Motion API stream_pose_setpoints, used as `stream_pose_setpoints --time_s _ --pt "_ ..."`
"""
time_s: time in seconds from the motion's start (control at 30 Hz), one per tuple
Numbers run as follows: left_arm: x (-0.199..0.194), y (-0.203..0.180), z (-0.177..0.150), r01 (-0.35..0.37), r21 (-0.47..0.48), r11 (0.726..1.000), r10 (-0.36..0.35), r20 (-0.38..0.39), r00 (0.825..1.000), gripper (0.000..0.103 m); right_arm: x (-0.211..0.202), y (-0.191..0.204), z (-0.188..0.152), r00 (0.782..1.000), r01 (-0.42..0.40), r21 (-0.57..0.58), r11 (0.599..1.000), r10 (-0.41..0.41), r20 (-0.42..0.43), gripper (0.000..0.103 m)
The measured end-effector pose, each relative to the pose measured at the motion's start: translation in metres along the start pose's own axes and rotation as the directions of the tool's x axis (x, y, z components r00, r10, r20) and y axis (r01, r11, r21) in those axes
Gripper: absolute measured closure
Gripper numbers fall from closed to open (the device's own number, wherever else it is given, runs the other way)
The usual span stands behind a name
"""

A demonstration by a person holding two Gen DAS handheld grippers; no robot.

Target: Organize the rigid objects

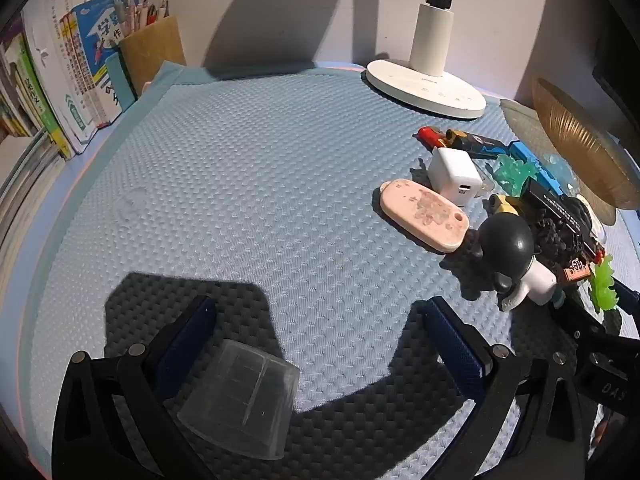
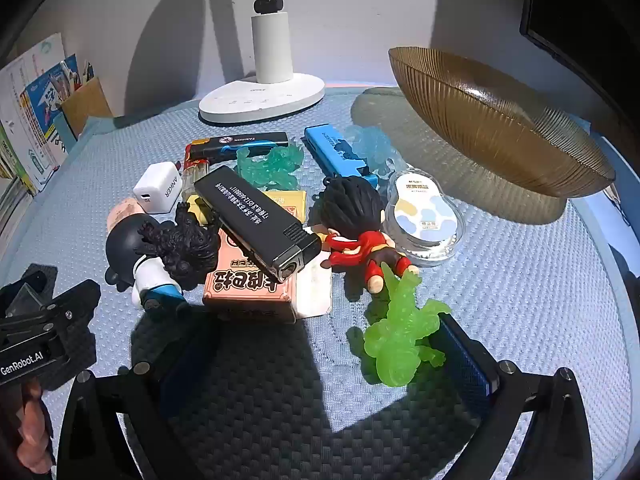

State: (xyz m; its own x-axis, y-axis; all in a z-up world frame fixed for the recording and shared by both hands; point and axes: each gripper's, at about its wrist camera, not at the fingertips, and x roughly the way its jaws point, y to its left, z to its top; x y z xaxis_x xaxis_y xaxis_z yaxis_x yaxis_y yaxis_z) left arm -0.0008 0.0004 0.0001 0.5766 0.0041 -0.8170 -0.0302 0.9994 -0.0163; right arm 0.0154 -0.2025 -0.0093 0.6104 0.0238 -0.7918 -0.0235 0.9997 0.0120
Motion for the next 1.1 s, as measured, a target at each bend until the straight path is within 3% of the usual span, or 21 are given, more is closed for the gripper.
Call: stream_pose_setpoints --time_s 0.17,0.33,0.43,0.57,0.63,0.67,0.77,0.83,0.93,1.1 --pt "-0.008 0.003 -0.009 -0.002 0.002 1.0 0.002 -0.017 1.0 0.0 -0.001 0.0 -0.001 1.0 0.005 0.019 1.0 -0.005 -0.013 0.0" --pt "-0.023 0.011 -0.027 0.029 0.04 0.999 -0.027 -0.039 0.999 0.0 -0.013 -0.001 -0.012 0.991 -0.034 -0.019 0.999 0.031 -0.126 0.0" --pt "-0.031 0.015 -0.035 0.044 0.039 0.998 -0.043 -0.029 0.999 0.0 -0.027 -0.004 -0.034 0.994 -0.052 -0.043 0.998 0.048 -0.098 0.0" --pt "-0.044 0.021 -0.036 0.123 0.019 0.992 -0.123 0.016 0.992 0.001 -0.042 -0.006 -0.047 0.991 -0.065 -0.066 0.996 0.056 -0.124 0.0" --pt "-0.058 0.028 -0.033 0.135 0.011 0.991 -0.135 0.093 0.986 0.001 -0.062 -0.007 -0.043 0.999 -0.04 -0.045 0.998 0.039 -0.03 0.001" --pt "-0.067 0.032 -0.03 0.133 0.012 0.991 -0.134 0.141 0.981 0.001 -0.082 -0.009 -0.043 0.997 -0.025 -0.033 0.999 0.027 0.074 0.001" --pt "-0.088 0.036 -0.026 0.12 0.031 0.992 -0.123 0.288 0.95 0.001 -0.123 -0.005 -0.043 0.953 0.007 -0.06 0.998 0.012 0.304 0.0" --pt "-0.088 0.032 -0.023 0.094 0.062 0.994 -0.109 0.323 0.94 0.001 -0.123 -0.003 -0.029 0.951 0.006 -0.078 0.997 0.019 0.31 0.0" --pt "-0.067 0.025 -0.023 0.066 0.084 0.994 -0.087 0.274 0.958 0.001 -0.107 -0.001 -0.02 0.966 -0.02 -0.076 0.997 0.039 0.257 0.0" --pt "-0.058 0.02 -0.036 0.105 0.113 0.988 -0.13 0.245 0.961 0.001 -0.084 -0.007 -0.03 0.974 -0.036 -0.042 0.998 0.045 0.222 0.0"
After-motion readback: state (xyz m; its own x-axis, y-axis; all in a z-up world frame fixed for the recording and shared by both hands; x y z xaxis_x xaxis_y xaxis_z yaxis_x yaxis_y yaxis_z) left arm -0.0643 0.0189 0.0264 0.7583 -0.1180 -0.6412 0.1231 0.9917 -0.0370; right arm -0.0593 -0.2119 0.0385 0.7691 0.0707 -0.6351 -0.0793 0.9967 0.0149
